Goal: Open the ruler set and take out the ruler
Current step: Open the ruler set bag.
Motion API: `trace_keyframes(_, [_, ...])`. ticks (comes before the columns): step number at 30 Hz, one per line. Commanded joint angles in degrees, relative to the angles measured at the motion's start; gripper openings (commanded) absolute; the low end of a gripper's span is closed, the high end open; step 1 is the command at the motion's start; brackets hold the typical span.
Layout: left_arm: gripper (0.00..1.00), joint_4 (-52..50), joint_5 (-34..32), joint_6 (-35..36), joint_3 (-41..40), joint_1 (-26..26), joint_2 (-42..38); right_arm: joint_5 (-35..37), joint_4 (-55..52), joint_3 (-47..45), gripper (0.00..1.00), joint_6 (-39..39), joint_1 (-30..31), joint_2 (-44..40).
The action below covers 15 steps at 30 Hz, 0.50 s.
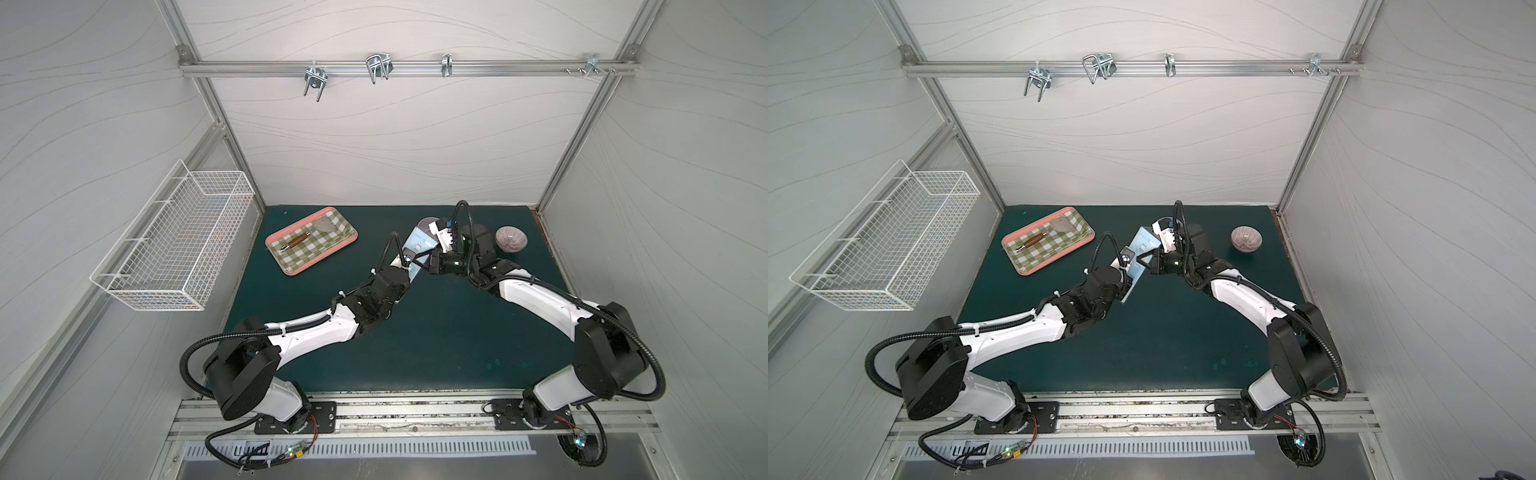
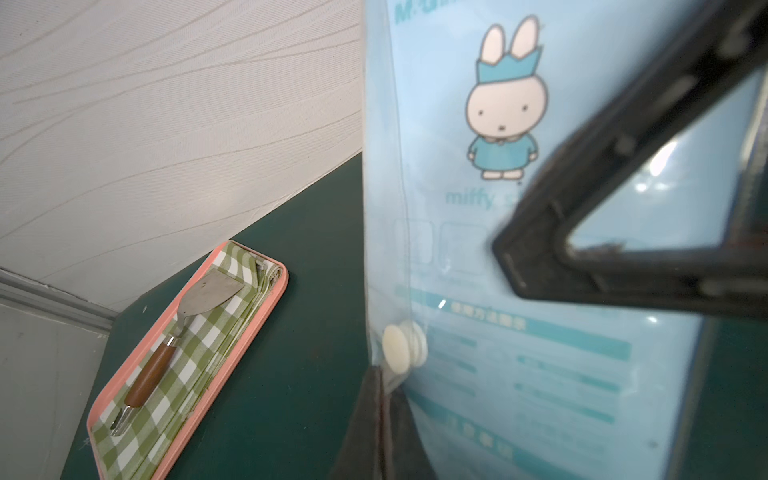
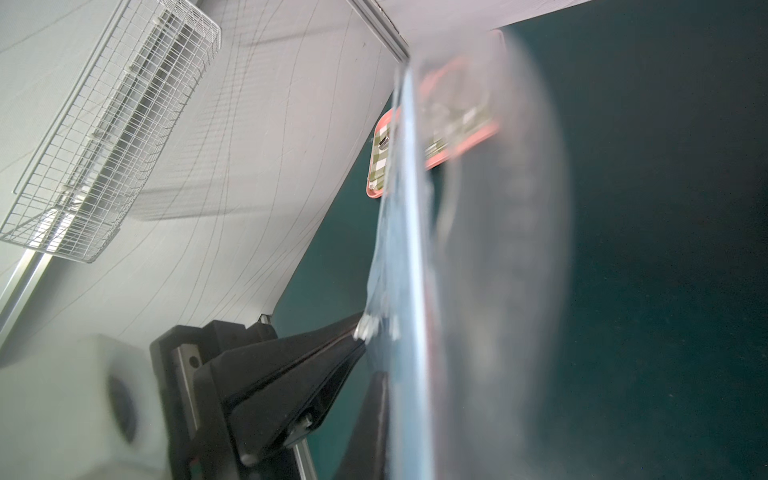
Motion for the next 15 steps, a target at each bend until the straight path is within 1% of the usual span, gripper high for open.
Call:
trace_keyframes(1, [0.00, 2.3, 1.3, -3.3, 0.5, 0.6, -3.0, -0.6, -3.4, -0.3, 0.00, -1.3, -0.7, -1.3])
trace_keyframes(6, [0.00, -0.6, 4.6, -7.4, -0.2, 2.0, -5.0, -0.9, -3.9, -0.6, 0.00, -2.1, -1.6, -2.1])
trace_keyframes(15, [0.00, -4.4, 13.0, -13.5, -1.0, 6.0, -8.9, -1.9, -4.3, -1.0, 0.00, -3.5, -2.5, -1.8])
